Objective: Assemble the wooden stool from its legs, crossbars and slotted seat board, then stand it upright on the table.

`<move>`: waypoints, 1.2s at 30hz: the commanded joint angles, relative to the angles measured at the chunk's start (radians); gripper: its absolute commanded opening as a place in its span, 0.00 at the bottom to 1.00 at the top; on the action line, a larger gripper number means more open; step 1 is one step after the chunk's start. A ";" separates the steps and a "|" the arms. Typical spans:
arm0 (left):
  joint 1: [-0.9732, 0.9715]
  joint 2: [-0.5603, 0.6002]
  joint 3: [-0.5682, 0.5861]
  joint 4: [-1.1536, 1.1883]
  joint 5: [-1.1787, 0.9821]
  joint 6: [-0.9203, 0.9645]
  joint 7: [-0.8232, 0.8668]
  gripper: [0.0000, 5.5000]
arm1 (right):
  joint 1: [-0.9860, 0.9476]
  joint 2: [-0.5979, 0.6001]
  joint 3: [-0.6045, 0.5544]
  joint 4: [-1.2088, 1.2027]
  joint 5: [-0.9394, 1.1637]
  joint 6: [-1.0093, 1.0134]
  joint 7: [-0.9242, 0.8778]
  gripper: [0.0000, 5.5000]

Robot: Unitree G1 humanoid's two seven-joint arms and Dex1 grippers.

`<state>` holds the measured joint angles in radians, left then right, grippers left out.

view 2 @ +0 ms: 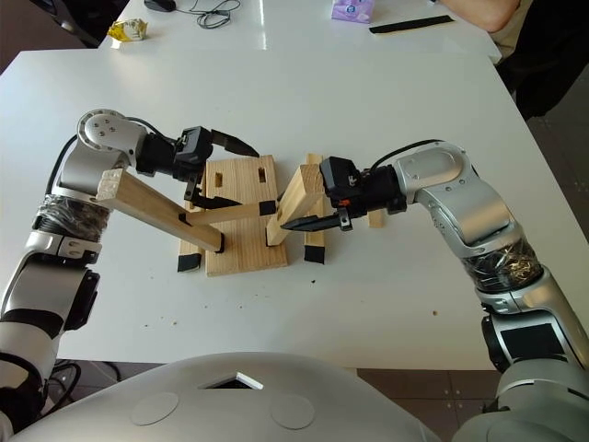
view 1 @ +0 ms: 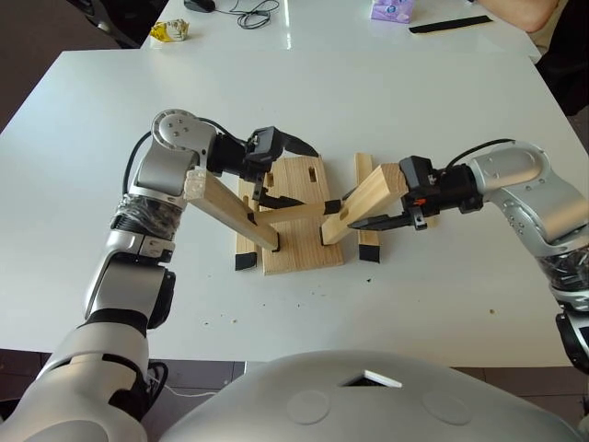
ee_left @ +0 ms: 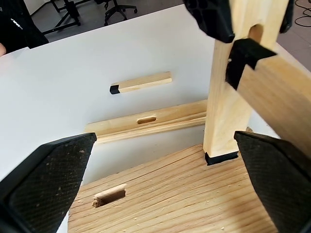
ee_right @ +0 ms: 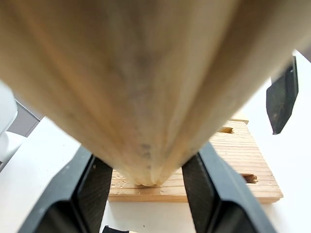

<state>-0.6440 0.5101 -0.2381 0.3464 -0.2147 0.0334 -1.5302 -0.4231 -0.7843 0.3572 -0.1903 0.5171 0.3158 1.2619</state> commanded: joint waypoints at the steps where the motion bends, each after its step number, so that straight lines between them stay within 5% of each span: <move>1: 0.037 0.028 -0.018 -0.048 0.000 0.008 -0.017 0.96 | 0.053 0.004 0.078 0.073 -0.120 0.058 -0.016 0.37; 36: -0.018 -0.012 0.054 -0.012 -0.016 0.068 0.134 0.96 | -0.086 0.155 0.205 0.068 -0.183 0.109 0.007 0.37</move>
<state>-0.5804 0.5274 -0.2277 0.3119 -0.2185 0.0990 -1.4843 -0.5791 -0.6246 0.4693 -0.1351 0.4161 0.3765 1.2488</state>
